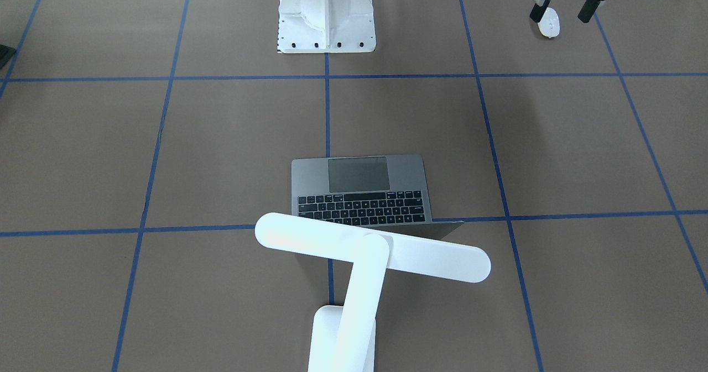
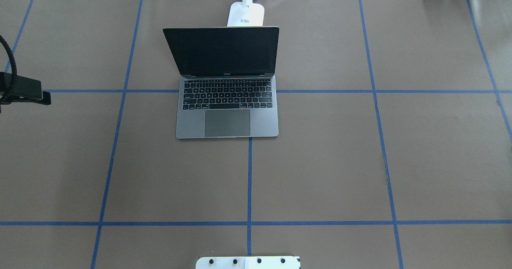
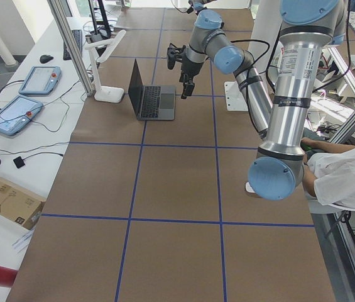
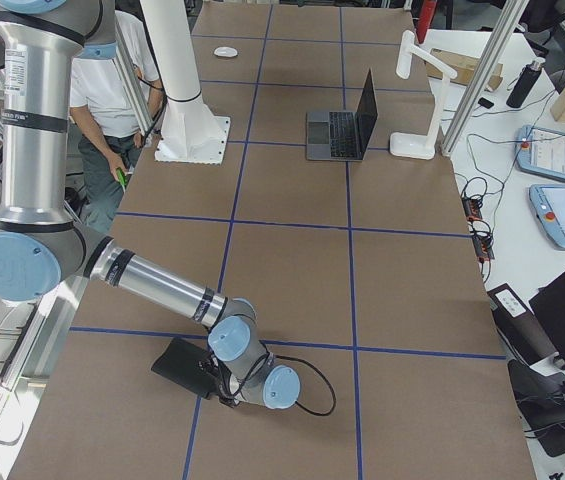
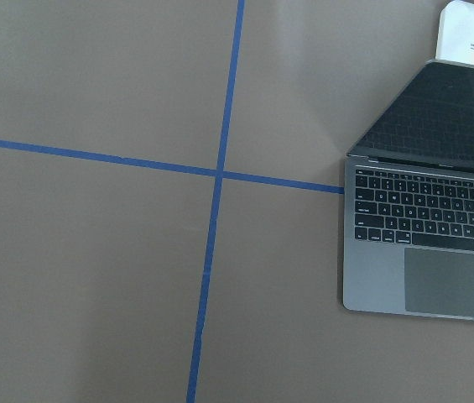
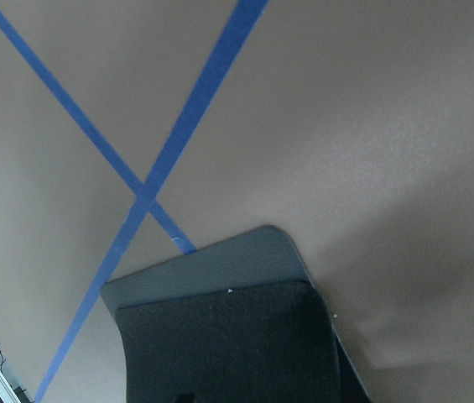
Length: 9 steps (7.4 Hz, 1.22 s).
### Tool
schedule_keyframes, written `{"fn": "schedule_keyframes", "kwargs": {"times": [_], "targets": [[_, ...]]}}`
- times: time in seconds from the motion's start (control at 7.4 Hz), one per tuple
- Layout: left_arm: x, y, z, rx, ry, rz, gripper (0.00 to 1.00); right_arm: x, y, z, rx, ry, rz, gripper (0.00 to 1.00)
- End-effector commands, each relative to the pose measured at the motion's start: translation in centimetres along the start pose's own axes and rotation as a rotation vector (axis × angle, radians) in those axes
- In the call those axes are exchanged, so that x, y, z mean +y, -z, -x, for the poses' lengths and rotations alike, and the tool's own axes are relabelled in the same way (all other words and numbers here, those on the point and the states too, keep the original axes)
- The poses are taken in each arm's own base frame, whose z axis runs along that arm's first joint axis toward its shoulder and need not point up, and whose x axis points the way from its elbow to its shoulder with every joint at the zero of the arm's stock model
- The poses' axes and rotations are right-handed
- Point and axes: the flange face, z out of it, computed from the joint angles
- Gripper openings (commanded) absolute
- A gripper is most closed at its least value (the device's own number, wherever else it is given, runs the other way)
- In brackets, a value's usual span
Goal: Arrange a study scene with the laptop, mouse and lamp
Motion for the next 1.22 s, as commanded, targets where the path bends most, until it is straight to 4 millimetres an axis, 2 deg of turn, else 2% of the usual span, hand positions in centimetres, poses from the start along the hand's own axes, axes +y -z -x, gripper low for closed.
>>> {"fn": "schedule_keyframes", "kwargs": {"times": [0.0, 0.68, 0.95, 1.08], "targets": [[0.1, 0.3, -0.2, 0.006, -0.001, -0.003, 1.0, 0.6, -1.0, 0.2, -0.019, -0.008, -0.016, 0.63], [0.1, 0.3, -0.2, 0.006, 0.012, -0.005, 1.0, -0.4, -1.5, 0.5, -0.045, 0.003, -0.085, 0.51], [0.1, 0.4, -0.2, 0.01, 0.011, -0.007, 1.0, -0.5, -1.5, 0.5, -0.049, 0.005, -0.095, 0.4], [0.0, 0.4, -0.4, 0.012, 0.01, -0.008, 1.0, -0.6, -1.5, 0.6, -0.05, 0.009, -0.097, 0.28]]}}
